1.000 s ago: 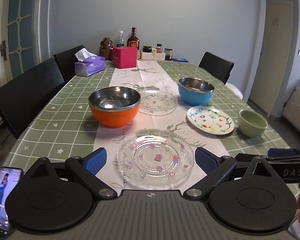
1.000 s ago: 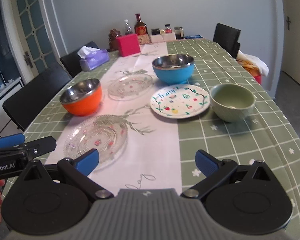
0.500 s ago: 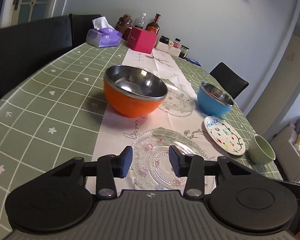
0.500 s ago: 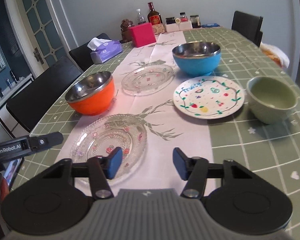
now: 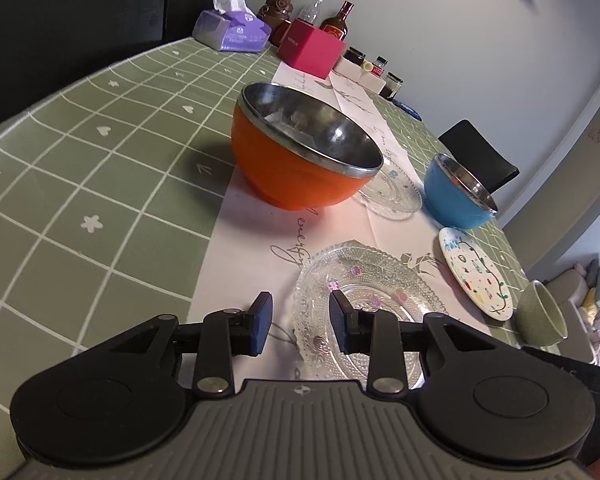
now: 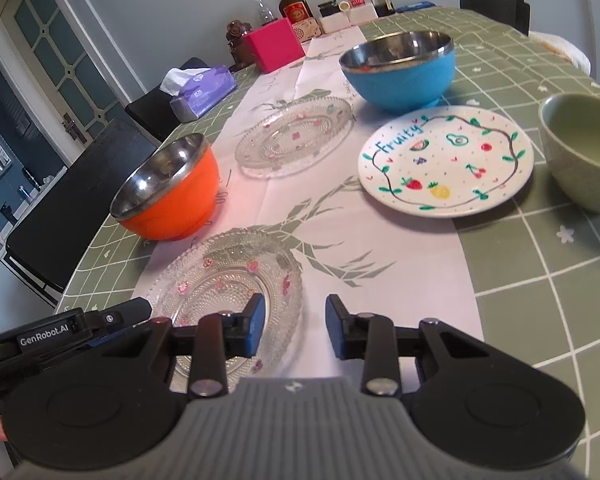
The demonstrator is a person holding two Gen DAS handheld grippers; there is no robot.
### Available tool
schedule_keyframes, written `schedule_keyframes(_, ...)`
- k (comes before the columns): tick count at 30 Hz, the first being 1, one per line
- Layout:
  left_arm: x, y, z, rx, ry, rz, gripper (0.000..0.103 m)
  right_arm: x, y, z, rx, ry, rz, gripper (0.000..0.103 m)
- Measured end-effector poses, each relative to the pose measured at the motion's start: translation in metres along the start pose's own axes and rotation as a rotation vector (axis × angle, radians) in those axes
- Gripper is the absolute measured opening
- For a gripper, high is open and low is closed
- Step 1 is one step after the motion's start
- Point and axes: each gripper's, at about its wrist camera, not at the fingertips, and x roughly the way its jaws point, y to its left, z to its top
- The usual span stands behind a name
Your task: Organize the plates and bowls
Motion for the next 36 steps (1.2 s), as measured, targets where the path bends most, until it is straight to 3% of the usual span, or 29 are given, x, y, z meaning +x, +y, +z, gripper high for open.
schedule_keyframes(3, 0.002, -0.001, 0.0, -0.001, 0.005, -0.003, 0.038, 0.003, 0.0, -0.001, 0.003, 0.006, 0.018, 0.023)
schedule_keyframes(5, 0.004, -0.002, 0.0, -0.001, 0.015, -0.011, 0.032, 0.005, 0.001, -0.002, -0.002, 0.011, 0.028, 0.019)
schedule_keyframes(6, 0.005, -0.003, 0.001, 0.0, 0.022, -0.016, 0.025, 0.005, 0.002, -0.002, -0.006, 0.009, 0.024, 0.017)
schedule_keyframes(11, 0.005, -0.011, -0.001, 0.037, 0.02, 0.035, 0.015, 0.005, -0.001, -0.002, -0.003, 0.003, 0.012, 0.009)
schedule_keyframes(19, -0.001, -0.027, -0.014, 0.028, 0.038, 0.017, 0.015, -0.014, -0.011, -0.007, 0.011, -0.012, -0.013, 0.008)
schedule_keyframes(26, -0.002, -0.072, -0.035, 0.06, 0.055, -0.058, 0.015, -0.053, -0.05, -0.017, 0.091, -0.051, -0.067, 0.008)
schedule_keyframes(36, 0.015, -0.134, -0.066, 0.12, 0.138, -0.145, 0.015, -0.109, -0.103, -0.025, 0.183, -0.143, -0.17, 0.007)
